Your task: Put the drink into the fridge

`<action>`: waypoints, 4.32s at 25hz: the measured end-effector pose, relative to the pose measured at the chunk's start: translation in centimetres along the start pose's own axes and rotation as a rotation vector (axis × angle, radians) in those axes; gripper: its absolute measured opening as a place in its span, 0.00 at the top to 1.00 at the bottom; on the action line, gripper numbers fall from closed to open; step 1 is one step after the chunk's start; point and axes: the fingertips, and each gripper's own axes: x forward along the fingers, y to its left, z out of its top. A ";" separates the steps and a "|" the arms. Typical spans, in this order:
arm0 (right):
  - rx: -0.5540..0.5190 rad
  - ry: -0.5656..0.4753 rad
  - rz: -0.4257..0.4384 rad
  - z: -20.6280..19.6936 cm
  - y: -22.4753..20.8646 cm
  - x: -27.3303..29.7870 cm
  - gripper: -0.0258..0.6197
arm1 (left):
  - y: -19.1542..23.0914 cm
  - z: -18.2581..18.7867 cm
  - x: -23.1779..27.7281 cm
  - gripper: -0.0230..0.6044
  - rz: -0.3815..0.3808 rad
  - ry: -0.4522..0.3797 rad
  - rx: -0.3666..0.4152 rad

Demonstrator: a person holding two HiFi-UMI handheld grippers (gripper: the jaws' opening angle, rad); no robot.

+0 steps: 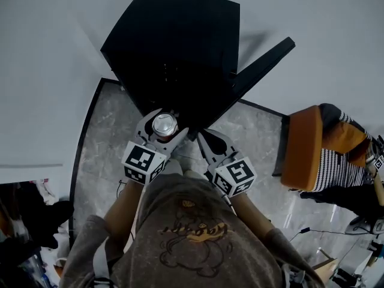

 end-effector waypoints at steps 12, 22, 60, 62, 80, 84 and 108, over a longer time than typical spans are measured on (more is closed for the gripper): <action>-0.022 -0.009 0.008 -2.8 -1.3 3.6 0.93 | 3.0 -3.9 2.2 0.43 0.008 0.003 0.007; -0.035 -0.024 0.020 -3.1 -2.5 5.6 0.93 | 5.1 -5.6 5.0 0.43 0.000 0.003 0.003; -0.035 -0.031 -0.036 -4.1 -3.9 8.1 0.93 | 13.4 -10.5 21.4 0.43 -0.054 0.045 0.115; -0.035 -0.028 -0.036 -4.2 -3.9 8.2 0.93 | 14.0 -11.0 22.2 0.43 -0.046 0.052 0.114; -0.028 -0.022 -0.047 -5.7 -4.6 8.6 0.93 | 16.1 -13.5 26.7 0.43 -0.021 0.075 0.126; -0.021 -0.022 -0.051 -5.8 -4.7 8.6 0.93 | 15.9 -14.0 26.6 0.43 -0.019 0.078 0.143; -0.007 0.031 -0.041 -2.3 -2.8 6.2 0.93 | 14.9 -12.0 20.7 0.28 0.084 0.072 0.188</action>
